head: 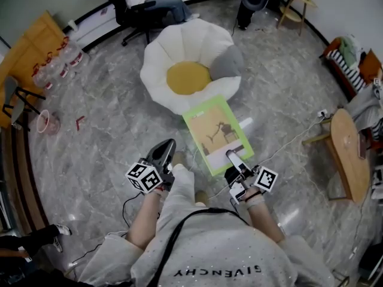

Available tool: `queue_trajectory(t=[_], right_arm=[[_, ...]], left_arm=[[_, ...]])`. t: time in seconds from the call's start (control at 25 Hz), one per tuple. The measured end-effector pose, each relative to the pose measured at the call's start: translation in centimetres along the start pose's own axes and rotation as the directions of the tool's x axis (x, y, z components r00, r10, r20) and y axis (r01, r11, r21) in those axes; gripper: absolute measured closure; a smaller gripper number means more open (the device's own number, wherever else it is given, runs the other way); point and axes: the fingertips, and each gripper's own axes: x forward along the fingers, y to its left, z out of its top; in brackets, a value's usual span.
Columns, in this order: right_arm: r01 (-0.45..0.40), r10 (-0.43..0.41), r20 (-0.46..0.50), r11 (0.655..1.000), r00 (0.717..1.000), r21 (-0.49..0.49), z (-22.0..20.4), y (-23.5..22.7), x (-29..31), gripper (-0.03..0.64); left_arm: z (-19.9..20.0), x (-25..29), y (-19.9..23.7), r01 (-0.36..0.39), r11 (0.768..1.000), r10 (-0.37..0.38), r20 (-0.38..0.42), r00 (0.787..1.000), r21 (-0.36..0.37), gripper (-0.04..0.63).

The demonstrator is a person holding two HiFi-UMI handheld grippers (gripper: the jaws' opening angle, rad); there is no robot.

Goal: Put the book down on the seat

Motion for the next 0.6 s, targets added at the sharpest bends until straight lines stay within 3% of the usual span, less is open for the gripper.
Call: queue_trajectory(t=[0.6], right_arm=[[-0.012, 0.012, -0.042, 1.000, 0.999, 0.013, 5.1, -1.7, 16.7, 0.463]], left_arm=[[8.0, 10.3, 11.0, 0.044, 0.999, -0.045, -0.047, 0.998, -0.030, 0.572]])
